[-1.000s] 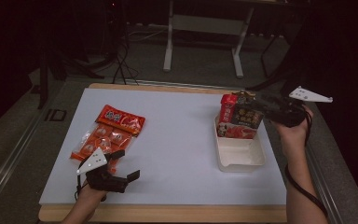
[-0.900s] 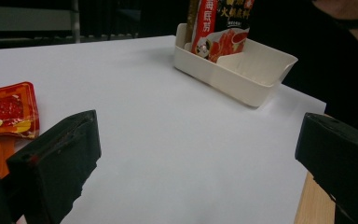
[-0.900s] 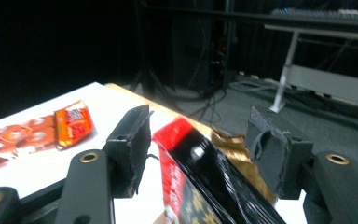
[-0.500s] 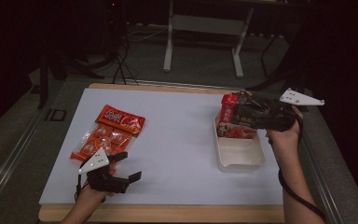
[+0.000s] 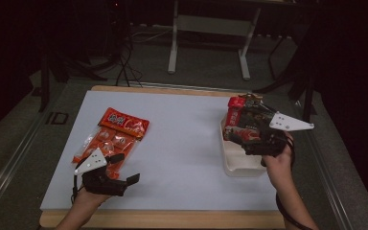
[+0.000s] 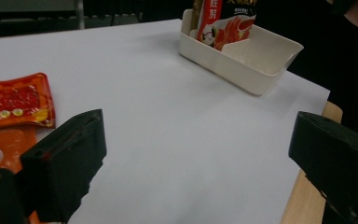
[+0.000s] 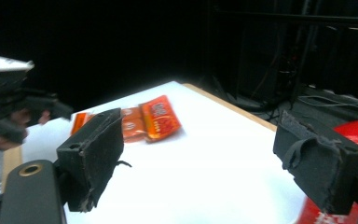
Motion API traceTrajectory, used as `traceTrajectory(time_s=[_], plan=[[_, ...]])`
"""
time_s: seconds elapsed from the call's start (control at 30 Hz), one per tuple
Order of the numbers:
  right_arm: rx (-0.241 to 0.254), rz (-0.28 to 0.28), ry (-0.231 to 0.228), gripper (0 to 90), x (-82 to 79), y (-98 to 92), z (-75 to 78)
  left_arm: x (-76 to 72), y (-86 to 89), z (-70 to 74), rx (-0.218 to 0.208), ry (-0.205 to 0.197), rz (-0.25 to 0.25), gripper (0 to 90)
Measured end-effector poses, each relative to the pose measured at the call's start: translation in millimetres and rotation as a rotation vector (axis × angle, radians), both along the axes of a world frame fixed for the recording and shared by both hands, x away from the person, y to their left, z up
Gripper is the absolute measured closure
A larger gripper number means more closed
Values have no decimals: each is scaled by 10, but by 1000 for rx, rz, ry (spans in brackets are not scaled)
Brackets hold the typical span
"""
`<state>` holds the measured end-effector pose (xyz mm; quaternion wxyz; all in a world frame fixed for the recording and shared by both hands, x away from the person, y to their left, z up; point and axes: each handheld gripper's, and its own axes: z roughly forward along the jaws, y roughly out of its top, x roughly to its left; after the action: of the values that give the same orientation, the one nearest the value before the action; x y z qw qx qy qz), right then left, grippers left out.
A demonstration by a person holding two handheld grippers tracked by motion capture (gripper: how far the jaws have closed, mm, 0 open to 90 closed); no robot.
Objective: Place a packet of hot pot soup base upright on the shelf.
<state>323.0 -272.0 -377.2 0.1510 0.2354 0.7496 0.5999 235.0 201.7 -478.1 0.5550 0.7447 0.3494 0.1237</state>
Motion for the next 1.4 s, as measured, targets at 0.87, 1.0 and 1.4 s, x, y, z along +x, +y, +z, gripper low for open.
traceTrajectory(time_s=[0.87,1.0,1.4], plan=[[6,-14,14,135,-556,-199,-235,214,844,-46,102,77,248,562],[22,3,12,140,-601,-205,-252,313,982,-105,144,107,328,715],[12,27,29,139,-605,-143,-344,638,1180,-298,262,176,422,899]])
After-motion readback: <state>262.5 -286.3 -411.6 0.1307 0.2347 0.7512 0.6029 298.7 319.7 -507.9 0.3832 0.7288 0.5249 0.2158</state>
